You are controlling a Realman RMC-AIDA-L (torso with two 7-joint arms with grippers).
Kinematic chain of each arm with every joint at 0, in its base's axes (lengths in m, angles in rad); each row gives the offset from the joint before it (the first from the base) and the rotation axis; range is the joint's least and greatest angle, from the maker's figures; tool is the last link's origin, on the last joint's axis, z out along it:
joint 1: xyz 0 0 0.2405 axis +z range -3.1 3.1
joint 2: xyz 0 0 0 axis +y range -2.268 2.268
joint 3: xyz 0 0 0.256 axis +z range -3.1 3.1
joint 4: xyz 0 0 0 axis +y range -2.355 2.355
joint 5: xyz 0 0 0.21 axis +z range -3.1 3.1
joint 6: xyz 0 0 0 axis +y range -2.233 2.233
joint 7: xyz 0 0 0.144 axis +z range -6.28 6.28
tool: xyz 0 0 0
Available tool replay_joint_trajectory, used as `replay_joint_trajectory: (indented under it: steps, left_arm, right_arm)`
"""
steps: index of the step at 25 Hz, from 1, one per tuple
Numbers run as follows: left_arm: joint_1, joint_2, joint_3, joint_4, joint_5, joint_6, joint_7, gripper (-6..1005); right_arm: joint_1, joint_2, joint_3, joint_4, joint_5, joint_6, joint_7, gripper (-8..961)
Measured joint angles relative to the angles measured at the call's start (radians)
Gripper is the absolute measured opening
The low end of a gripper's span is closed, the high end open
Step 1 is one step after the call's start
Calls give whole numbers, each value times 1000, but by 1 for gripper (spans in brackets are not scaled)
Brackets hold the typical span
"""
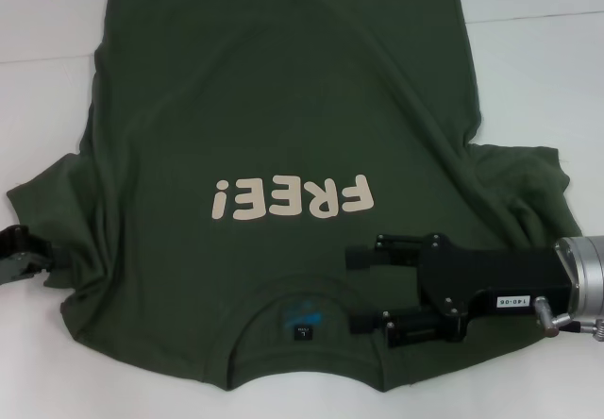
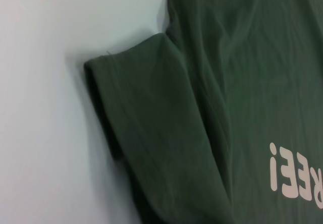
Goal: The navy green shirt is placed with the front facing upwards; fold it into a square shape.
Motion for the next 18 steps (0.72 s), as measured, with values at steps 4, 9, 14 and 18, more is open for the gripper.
replay_joint_trajectory:
  steps: [4, 9, 14, 18]
  left_arm:
    - [0, 0, 1, 0, 9, 2, -1, 32]
    - [0, 4, -25, 0, 0, 25, 7, 33]
    - [-2, 11, -71, 2, -16, 78, 33, 33]
    - [-3, 13, -80, 3, -61, 117, 52, 34]
  right_arm:
    - [2, -1, 1, 0, 0, -1, 0, 879]
    - [3, -1, 1, 0, 0, 1, 0, 879]
    - [3, -2, 1, 0, 0, 3, 0, 879]
    - [0, -2, 1, 0, 0, 4, -1, 879]
